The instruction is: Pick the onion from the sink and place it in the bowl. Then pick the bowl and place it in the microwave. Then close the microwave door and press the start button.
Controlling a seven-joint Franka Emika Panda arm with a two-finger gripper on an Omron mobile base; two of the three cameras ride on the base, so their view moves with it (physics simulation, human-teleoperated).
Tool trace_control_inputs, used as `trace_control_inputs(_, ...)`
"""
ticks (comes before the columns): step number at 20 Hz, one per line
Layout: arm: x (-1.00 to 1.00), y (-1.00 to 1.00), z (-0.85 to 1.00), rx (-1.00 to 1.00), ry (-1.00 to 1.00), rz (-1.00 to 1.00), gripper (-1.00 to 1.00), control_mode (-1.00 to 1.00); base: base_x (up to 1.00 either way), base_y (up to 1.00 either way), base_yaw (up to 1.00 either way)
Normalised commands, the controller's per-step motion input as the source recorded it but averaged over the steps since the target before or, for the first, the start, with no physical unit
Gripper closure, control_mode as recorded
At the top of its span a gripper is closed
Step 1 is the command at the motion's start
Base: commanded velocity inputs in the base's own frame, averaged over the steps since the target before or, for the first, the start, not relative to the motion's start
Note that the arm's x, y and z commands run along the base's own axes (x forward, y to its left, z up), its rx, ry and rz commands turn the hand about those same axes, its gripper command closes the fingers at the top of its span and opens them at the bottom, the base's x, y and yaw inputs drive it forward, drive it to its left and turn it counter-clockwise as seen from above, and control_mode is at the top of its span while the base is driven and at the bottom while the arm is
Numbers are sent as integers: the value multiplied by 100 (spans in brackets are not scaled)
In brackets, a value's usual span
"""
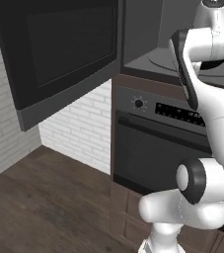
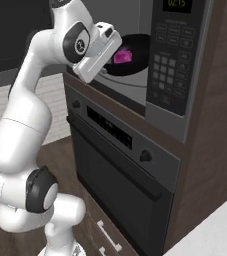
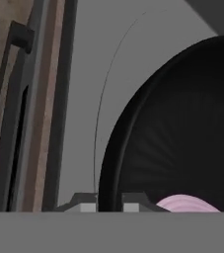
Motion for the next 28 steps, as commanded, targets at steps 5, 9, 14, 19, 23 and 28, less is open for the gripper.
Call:
trace_control_inputs(5, 48, -4, -24, 9, 0, 0, 100, -100, 0, 0, 0)
trace_control_inputs(9, 55, -21, -7, 7, 0, 0, 100, -100, 0, 0, 0)
trace_control_inputs(14, 58, -18, -13, 2, 3, 0, -100, -100, 0, 0, 0)
trace_control_inputs(19, 17, -2, -1, 1, -8, 0, -100, -100, 0, 0, 0)
trace_control_inputs(23, 0, 0, 0, -2, -26, 0, -100, -100, 0, 0, 0)
trace_control_inputs(28, -9, 27, -4, -9, -54, 1, -100, -100, 0, 0, 0)
